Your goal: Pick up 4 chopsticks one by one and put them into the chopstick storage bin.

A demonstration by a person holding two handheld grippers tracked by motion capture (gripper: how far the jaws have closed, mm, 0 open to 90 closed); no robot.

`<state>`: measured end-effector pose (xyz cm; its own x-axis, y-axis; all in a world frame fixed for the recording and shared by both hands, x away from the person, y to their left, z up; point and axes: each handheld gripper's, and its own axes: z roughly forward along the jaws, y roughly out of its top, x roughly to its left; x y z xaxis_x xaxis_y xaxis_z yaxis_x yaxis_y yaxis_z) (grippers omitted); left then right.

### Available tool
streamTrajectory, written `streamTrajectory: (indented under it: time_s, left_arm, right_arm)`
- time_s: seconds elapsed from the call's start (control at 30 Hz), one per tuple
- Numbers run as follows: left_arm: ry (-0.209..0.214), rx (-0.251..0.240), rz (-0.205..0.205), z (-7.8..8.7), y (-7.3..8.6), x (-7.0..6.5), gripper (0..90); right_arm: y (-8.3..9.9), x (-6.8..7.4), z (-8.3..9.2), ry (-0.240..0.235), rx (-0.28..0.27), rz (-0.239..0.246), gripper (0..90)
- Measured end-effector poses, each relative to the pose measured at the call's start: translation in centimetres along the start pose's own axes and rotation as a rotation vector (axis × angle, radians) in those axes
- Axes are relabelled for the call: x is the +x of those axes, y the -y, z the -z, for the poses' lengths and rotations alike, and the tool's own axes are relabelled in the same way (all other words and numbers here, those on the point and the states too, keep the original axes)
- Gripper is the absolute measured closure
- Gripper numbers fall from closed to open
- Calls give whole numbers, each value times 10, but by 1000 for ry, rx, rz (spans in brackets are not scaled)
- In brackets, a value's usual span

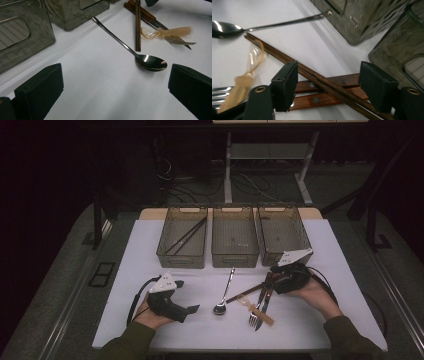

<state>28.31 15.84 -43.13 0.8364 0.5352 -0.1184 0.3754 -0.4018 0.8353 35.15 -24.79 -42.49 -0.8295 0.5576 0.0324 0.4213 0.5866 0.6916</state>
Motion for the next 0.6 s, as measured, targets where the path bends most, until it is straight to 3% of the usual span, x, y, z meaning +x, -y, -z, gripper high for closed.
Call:
streamTrajectory:
  time_s: [0.3, 0.6]
  left_arm:
    - [14, 17, 3, -2, 0, 0, 0]
    - [19, 18, 6, -3, 0, -1, 0]
  right_arm:
    - [1, -6, -9, -21, 22, 16, 477]
    - [2, -5, -12, -47, 51, 31, 528]
